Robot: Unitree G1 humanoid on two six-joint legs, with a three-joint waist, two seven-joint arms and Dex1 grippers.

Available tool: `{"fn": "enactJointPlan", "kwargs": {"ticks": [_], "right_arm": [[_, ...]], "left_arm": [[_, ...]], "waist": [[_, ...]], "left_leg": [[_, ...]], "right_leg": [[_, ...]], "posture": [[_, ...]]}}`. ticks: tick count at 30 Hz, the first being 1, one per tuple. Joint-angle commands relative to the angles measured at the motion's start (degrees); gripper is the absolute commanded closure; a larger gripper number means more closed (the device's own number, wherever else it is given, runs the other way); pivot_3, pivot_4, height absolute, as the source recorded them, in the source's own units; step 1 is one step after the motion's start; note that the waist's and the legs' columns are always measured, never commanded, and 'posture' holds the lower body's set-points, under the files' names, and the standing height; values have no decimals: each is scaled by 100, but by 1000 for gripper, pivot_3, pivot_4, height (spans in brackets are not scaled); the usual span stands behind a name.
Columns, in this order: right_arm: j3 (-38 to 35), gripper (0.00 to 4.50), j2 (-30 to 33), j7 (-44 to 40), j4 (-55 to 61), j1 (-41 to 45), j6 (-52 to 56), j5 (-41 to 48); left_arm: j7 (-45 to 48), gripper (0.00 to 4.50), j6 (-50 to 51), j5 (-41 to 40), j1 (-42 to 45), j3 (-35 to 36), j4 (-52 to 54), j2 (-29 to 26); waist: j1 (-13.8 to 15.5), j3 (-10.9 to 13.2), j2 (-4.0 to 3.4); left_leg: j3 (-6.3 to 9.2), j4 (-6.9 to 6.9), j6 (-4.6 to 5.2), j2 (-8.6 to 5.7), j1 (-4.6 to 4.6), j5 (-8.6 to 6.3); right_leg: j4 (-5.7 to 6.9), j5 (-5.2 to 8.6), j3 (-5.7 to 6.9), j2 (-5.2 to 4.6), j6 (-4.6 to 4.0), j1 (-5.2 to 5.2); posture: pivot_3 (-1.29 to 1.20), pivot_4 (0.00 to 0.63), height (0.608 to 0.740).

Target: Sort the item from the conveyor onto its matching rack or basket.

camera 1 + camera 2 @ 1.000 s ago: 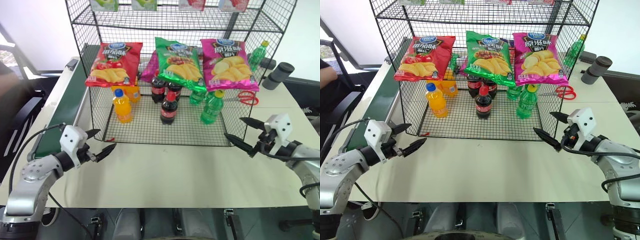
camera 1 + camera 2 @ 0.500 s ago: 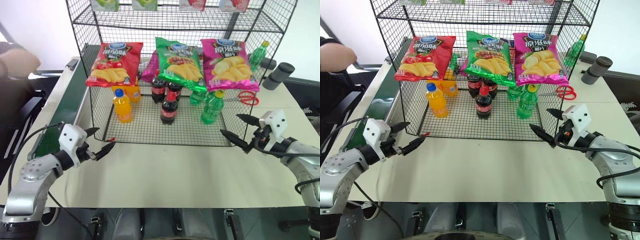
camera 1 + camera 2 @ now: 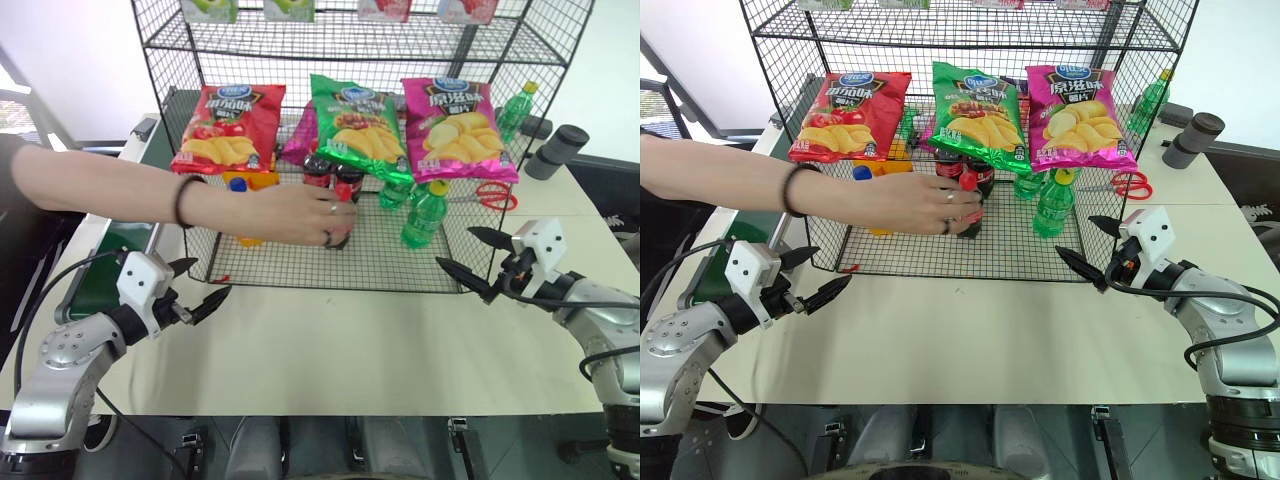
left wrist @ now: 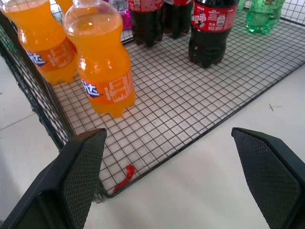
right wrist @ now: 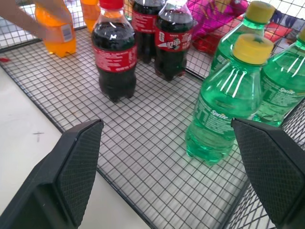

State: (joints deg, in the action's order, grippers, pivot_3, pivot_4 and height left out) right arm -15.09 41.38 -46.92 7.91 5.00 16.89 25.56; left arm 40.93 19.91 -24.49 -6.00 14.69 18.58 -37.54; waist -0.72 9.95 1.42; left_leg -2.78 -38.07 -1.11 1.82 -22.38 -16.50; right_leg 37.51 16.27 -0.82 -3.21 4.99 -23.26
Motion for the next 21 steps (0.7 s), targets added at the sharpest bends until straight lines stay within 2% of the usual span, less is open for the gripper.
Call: {"fn": "enactJointPlan", "kwargs": {"ticks": [1, 21], "right_arm": [[-54, 39, -102, -73, -132, 23, -363, -67], [275, 39, -527, -132, -494, 81, -935, -327]], "left_arm": [[-25, 0, 24, -111, 71, 137, 181, -3], [37, 0, 49, -103, 210, 72, 137, 80]], "waist": [[1, 0, 0], [-5, -1, -1]], "left_leg": [[0, 0, 0, 0, 0, 0], [0, -2, 0, 1, 1, 0]], "right_leg": [[0, 0, 0, 0, 0, 1], [2, 0, 0, 2, 0, 1]], "posture": [[0, 150, 740], [0, 150, 740]]}}
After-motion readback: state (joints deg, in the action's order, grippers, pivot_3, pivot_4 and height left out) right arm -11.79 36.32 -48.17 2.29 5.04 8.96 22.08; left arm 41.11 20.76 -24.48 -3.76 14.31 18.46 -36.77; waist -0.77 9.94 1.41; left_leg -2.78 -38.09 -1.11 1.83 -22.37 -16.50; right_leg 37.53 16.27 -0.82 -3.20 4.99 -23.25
